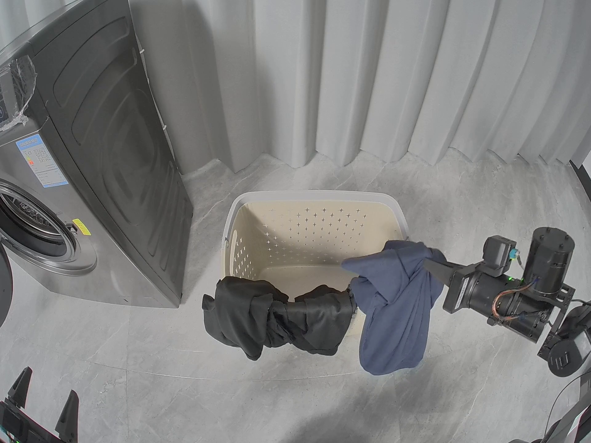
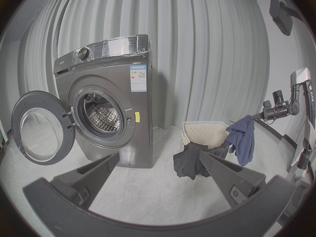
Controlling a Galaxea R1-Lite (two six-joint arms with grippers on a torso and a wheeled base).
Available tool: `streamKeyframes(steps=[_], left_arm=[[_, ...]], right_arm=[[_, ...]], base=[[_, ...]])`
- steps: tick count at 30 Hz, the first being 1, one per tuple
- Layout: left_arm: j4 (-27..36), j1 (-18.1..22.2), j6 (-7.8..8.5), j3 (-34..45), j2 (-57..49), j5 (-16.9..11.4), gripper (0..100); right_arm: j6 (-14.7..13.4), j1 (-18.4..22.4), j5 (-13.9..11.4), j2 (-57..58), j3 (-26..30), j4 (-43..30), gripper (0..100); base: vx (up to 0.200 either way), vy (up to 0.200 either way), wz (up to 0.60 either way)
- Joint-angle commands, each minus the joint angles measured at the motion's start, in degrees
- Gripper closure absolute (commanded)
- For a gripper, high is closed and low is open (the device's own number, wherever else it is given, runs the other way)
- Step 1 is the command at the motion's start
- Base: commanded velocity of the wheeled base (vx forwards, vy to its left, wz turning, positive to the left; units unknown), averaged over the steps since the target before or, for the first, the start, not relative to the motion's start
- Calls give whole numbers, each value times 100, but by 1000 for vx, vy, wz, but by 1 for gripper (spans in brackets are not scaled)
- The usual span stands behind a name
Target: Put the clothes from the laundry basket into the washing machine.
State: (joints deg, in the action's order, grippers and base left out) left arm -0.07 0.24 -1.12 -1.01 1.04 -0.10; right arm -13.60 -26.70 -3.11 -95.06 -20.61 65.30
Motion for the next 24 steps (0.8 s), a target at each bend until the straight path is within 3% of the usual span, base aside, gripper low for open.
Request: streamKeyframes(steps=[1,8,15,24], left_arm=[[-1,2,-2,101,-77,1,0],[-10,2,-2,101,-77,1,0],[-10,2,-11,101,-77,10,0],[-10,2,-20,101,-77,10,0]], right_arm=[[16,-11,12,717,-145,-62,100],[86,-20,12,1253,-364,-334,100],[104,-292,12,1719,-514,-607,100],[350,-319,12,1992,-654,-677,100]], base=[[0,0,0],[0,0,0],[0,0,0],[0,0,0]])
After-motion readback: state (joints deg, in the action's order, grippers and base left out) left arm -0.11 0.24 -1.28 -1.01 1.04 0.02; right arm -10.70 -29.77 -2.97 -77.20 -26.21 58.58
